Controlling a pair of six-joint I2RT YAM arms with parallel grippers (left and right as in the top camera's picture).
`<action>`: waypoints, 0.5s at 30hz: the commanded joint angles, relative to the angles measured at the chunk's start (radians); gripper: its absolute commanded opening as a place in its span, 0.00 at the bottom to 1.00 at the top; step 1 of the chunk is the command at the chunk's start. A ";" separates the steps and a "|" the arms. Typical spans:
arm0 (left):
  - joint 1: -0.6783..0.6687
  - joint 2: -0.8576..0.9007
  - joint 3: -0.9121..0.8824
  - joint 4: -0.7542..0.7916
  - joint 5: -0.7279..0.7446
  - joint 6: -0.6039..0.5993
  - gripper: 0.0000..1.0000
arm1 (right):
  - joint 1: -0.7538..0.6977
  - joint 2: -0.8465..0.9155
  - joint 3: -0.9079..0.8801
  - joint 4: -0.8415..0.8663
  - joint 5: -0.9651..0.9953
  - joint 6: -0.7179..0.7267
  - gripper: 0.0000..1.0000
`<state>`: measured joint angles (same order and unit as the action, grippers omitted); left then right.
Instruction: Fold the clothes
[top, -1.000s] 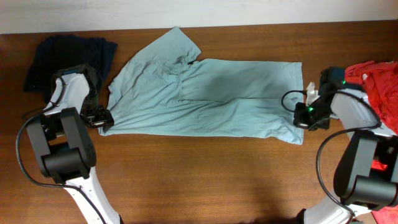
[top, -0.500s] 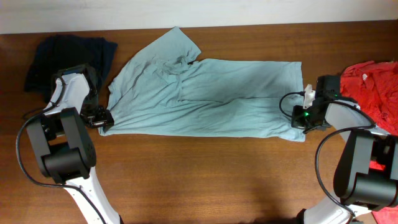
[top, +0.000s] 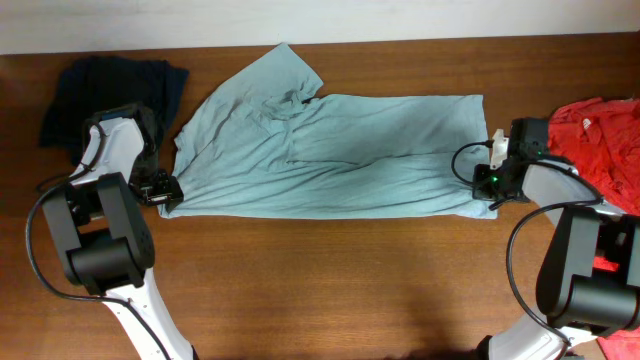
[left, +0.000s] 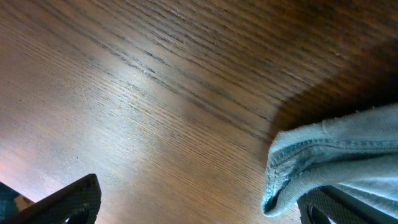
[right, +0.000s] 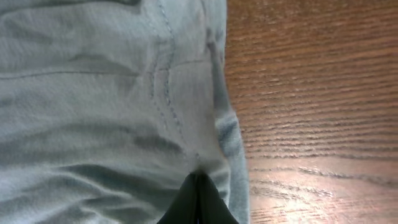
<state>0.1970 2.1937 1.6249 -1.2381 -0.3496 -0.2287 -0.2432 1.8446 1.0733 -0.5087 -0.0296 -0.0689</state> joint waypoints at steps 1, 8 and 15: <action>0.004 0.018 -0.010 0.003 -0.021 -0.003 0.99 | 0.000 -0.030 0.069 -0.019 0.045 -0.006 0.05; 0.004 0.018 -0.010 0.003 -0.021 -0.003 0.99 | 0.001 -0.060 0.227 -0.214 0.006 -0.004 0.05; 0.004 0.018 -0.010 0.003 -0.021 -0.003 0.99 | 0.001 -0.058 0.245 -0.487 -0.117 -0.001 0.04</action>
<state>0.1970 2.1941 1.6249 -1.2381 -0.3496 -0.2287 -0.2436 1.8011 1.3312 -0.9783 -0.0967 -0.0750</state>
